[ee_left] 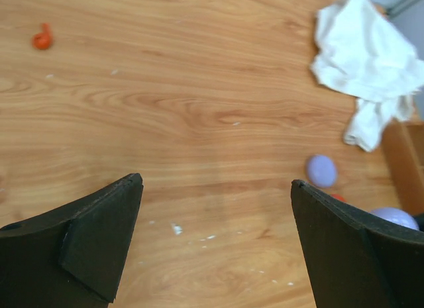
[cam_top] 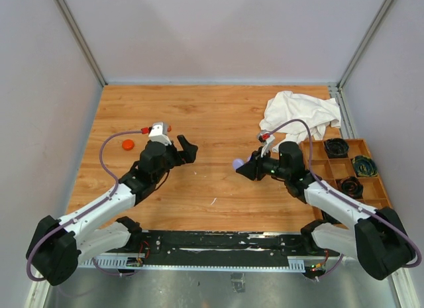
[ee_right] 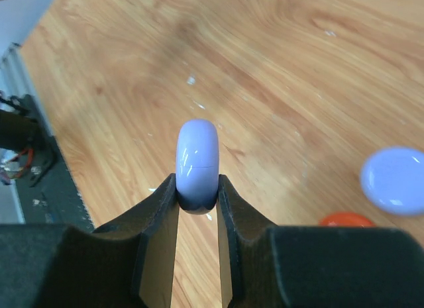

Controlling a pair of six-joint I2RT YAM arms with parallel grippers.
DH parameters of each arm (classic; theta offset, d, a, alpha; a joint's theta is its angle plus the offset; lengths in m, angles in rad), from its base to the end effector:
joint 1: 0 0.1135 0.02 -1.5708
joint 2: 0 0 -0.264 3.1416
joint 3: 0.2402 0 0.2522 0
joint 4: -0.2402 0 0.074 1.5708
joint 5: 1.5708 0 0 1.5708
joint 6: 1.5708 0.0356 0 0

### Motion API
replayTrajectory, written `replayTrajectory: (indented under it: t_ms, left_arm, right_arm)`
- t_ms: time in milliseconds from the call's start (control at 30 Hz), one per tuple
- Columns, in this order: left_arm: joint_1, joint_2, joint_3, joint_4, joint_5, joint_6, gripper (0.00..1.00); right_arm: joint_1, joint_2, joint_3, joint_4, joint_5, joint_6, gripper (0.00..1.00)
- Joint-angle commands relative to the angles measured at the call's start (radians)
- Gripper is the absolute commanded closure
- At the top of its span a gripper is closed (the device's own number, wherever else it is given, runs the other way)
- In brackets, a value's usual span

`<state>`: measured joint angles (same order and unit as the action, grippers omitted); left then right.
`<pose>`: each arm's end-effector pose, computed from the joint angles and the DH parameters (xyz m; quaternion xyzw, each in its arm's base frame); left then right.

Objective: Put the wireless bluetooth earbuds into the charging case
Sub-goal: Place the charging case at the center of the board.

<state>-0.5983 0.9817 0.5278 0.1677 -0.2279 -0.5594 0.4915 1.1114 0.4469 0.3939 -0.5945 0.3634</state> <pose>0.1897 -0.1195 0.2488 -0.0526 0.7967 -0.2494 0.5480 0.1956 0.1273 0.2186 -0.2256 0.7482 0.4521 0.4300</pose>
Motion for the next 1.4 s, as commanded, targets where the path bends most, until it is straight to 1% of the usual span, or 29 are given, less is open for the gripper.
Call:
replayTrajectory:
  t_ms: [0,133,267,433,567,667,833,1033,1367]
  left_arm:
    - [0.005,-0.002,-0.044,-0.024,-0.211,0.039,0.01]
    - [0.006,-0.002,-0.078,-0.001,-0.279,0.050,0.01]
    - [0.006,-0.003,-0.091,-0.002,-0.312,0.059,0.01]
    - [0.006,-0.016,-0.104,-0.002,-0.318,0.058,0.01]
    - [0.006,-0.020,-0.106,-0.003,-0.317,0.058,0.01]
    - [0.006,-0.024,-0.106,-0.008,-0.317,0.058,0.01]
    - [0.005,-0.026,-0.107,-0.011,-0.316,0.049,0.01]
    - [0.006,-0.018,-0.106,-0.017,-0.327,0.041,0.01]
    - [0.011,-0.012,-0.088,-0.028,-0.401,0.026,0.01]
  right_arm:
    - [-0.035,0.002,0.059,-0.244,0.106,-0.091,0.86]
    - [-0.037,0.115,0.122,-0.288,0.097,-0.091,0.86]
    - [-0.037,0.243,0.195,-0.324,0.116,-0.080,0.87]
    - [-0.037,0.355,0.261,-0.324,0.185,-0.067,0.85]
    - [-0.039,0.456,0.314,-0.338,0.193,-0.067,0.82]
    - [-0.039,0.491,0.326,-0.335,0.224,-0.063,0.80]
    - [-0.043,0.496,0.321,-0.347,0.275,-0.072,0.68]
    - [-0.044,0.446,0.326,-0.388,0.300,-0.086,0.56]
    - [-0.043,0.253,0.332,-0.468,0.284,-0.149,0.42]
